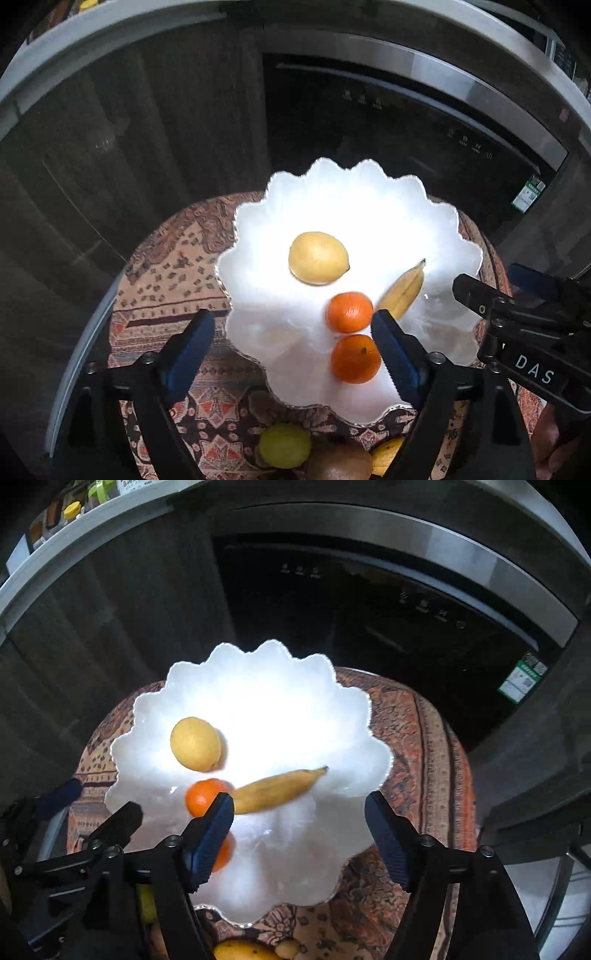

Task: Organize fruits
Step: 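Open the left tool over the bowl to drop the tangerine while the right tool releases the banana, then withdraw both tools from the bowl toward the remaining fruits, then grasp a small dark plum with the left tool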

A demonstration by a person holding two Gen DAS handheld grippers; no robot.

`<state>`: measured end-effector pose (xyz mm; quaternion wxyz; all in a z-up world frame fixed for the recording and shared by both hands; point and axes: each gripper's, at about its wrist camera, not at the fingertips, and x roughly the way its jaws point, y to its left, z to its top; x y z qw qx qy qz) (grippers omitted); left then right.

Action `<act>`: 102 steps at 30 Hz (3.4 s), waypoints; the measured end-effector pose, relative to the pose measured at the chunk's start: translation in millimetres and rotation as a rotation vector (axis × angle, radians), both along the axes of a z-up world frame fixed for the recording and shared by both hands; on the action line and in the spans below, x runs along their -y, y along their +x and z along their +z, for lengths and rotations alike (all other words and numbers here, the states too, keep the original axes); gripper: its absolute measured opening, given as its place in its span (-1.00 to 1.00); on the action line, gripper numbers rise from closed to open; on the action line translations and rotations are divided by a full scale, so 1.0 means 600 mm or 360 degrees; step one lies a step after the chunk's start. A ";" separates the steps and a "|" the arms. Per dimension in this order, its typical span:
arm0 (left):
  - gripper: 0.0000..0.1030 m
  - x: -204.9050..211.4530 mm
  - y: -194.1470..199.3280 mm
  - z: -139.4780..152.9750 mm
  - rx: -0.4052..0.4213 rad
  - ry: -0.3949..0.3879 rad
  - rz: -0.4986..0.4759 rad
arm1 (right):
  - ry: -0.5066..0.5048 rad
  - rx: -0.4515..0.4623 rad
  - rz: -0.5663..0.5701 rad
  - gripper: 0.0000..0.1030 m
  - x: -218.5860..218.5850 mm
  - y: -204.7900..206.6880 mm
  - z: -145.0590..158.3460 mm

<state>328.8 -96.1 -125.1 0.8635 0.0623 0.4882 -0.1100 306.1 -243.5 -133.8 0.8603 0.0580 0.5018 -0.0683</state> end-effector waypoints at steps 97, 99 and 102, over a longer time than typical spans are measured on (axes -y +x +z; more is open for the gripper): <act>-0.47 -0.075 -0.233 -0.193 -0.0028 0.0053 -0.0165 | -0.0014 0.0037 -0.0150 0.51 -0.105 -0.300 -0.141; -0.47 -0.078 -0.236 -0.192 -0.0033 0.0042 -0.0167 | -0.0008 0.0039 -0.0146 0.51 -0.107 -0.301 -0.140; -0.47 -0.090 -0.242 -0.188 -0.0042 0.0032 -0.0145 | 0.0003 0.0037 -0.0129 0.51 -0.113 -0.302 -0.139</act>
